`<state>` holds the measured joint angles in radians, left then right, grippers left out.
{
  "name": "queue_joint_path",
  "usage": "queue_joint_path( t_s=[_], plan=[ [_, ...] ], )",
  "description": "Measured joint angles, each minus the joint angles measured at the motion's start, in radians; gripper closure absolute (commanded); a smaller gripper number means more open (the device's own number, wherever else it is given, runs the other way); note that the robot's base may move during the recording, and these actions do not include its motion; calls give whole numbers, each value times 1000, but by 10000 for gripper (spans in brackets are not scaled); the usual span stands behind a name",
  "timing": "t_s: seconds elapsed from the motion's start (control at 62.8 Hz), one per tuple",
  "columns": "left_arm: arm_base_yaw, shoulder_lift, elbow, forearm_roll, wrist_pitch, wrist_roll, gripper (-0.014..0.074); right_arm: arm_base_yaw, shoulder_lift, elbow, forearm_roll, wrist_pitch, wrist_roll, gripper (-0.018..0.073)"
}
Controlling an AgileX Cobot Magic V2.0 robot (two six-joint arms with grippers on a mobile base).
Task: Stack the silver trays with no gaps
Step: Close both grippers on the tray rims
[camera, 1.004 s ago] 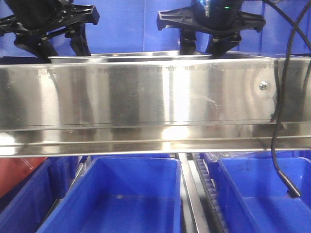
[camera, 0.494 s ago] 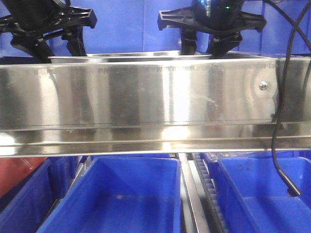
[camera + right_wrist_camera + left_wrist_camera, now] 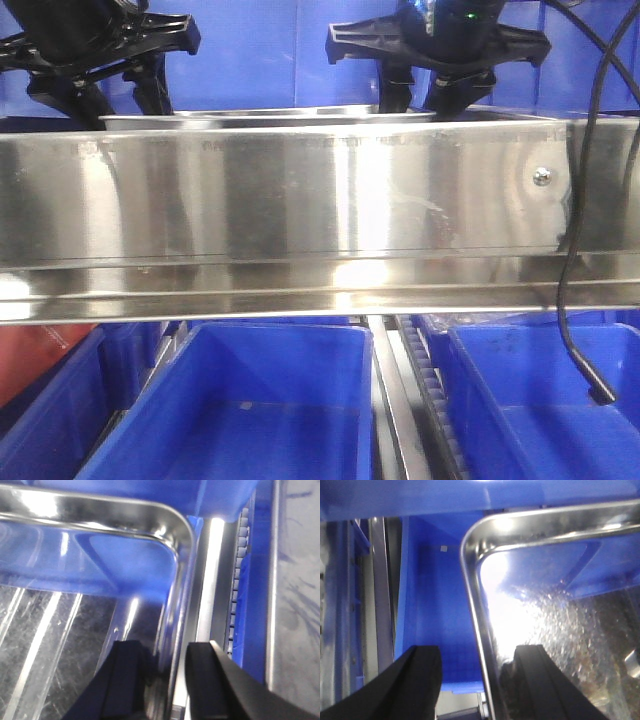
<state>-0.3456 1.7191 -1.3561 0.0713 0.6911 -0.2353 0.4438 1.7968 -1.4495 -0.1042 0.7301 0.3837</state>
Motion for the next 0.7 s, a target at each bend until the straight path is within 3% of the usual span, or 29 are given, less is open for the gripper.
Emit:
queue_joint_path(
  t_s=[0.271, 0.382, 0.526, 0.573, 0.701],
  plan=[
    [0, 28, -12, -9, -3, -4, 345, 0, 7, -6, 0, 4, 0, 412],
    [0, 30, -14, -10, -5, -4, 364, 0, 7, -6, 0, 4, 0, 478],
    [0, 28, -16, -13, -6, -4, 532, 0, 7, -8, 0, 6, 3, 658],
    [0, 28, -16, -13, -8, -4, 629, -4, 7, -8, 8, 1, 10, 642],
    [0, 30, -21, -22, -13, -11, 599, -4, 7, -8, 10, 1, 12, 639]
  ],
)
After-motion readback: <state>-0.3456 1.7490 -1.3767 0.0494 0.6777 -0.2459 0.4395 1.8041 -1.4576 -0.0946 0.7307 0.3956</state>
